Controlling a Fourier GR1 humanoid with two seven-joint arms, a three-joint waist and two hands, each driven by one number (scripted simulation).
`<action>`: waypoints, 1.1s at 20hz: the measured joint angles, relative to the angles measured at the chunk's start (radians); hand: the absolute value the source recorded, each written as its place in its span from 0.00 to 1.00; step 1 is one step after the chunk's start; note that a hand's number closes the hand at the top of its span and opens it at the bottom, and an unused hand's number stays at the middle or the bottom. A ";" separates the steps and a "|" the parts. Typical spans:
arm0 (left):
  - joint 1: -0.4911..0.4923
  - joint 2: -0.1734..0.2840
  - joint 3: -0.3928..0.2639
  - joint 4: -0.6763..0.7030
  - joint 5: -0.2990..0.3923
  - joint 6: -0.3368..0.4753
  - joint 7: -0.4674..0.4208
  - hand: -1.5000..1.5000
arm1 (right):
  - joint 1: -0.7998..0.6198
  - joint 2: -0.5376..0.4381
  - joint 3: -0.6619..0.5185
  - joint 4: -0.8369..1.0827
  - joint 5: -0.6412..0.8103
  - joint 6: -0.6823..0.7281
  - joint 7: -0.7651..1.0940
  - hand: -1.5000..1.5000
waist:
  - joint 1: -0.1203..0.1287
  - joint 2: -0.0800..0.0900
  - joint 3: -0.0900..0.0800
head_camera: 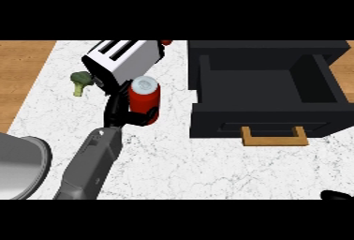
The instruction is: Pick up the can, place it into the drawer and close the drawer
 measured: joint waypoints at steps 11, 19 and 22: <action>-0.130 -0.031 -0.098 -0.335 -0.015 0.114 0.378 1.00 | -0.012 -0.005 -0.003 -0.029 0.014 -0.018 0.042 0.00 | 0.002 -0.002 0.000; -0.321 -0.044 -0.166 -0.415 -0.021 0.255 0.590 1.00 | -0.010 -0.002 0.000 -0.016 0.012 -0.006 0.022 0.00 | -0.007 0.000 0.000; -0.397 -0.046 -0.184 -0.393 -0.025 0.289 0.638 1.00 | 0.001 -0.001 0.000 -0.053 0.005 -0.007 0.050 0.00 | -0.011 0.001 0.000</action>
